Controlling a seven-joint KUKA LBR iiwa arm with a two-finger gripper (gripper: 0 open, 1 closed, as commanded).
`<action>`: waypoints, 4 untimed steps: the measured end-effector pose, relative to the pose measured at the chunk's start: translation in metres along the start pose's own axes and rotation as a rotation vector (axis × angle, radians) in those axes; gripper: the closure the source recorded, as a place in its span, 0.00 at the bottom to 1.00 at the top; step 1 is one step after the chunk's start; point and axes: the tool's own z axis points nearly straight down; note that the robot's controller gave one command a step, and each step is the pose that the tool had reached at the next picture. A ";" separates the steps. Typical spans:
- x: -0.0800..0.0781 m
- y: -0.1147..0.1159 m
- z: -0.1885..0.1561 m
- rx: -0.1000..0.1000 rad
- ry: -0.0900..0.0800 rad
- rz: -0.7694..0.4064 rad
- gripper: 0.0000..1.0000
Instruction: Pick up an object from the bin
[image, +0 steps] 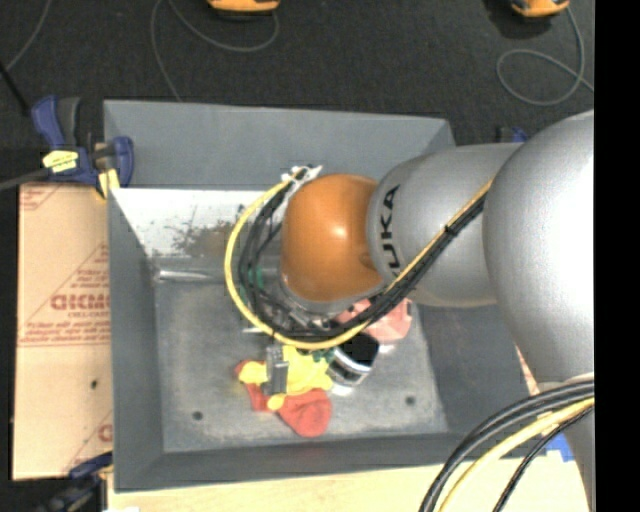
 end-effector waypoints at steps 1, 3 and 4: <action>0.036 -0.028 0.030 -0.001 -0.007 -0.106 1.00; 0.047 -0.014 -0.062 -0.002 -0.009 -0.118 1.00; 0.047 -0.014 -0.062 -0.002 -0.009 -0.116 1.00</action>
Offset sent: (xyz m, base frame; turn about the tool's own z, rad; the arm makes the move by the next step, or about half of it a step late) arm 0.0000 0.0000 0.0000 0.0000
